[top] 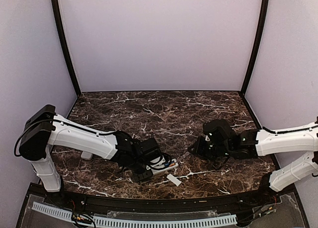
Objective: Unload the batteries from the remote control
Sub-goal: Remove the battery from the remote control without the battery cover.
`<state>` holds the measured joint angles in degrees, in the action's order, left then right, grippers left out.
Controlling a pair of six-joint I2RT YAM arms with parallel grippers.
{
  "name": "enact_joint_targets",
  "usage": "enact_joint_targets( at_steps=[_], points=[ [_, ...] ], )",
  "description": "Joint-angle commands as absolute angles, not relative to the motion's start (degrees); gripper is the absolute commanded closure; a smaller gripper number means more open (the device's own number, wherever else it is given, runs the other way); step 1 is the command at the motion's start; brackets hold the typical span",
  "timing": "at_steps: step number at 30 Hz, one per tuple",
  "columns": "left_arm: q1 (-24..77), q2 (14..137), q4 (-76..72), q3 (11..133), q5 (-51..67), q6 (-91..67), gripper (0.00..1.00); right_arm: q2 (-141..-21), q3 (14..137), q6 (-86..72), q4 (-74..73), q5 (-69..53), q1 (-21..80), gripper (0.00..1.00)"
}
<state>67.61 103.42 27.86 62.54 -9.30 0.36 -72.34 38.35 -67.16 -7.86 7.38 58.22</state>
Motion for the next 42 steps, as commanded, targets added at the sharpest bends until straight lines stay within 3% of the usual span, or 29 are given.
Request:
enact_joint_targets(
  at_steps=[1, 42],
  points=[
    [67.1, 105.9, 29.0, 62.5, -11.6, 0.2, 0.81, -71.7, 39.9, -70.2, -5.4, 0.4, 61.4, 1.00],
    [67.1, 106.6, 29.8, 63.0, -12.8, 0.2, 0.82, -65.5, 39.5, -72.6, -11.1, 3.0, 64.2, 1.00]
  ],
)
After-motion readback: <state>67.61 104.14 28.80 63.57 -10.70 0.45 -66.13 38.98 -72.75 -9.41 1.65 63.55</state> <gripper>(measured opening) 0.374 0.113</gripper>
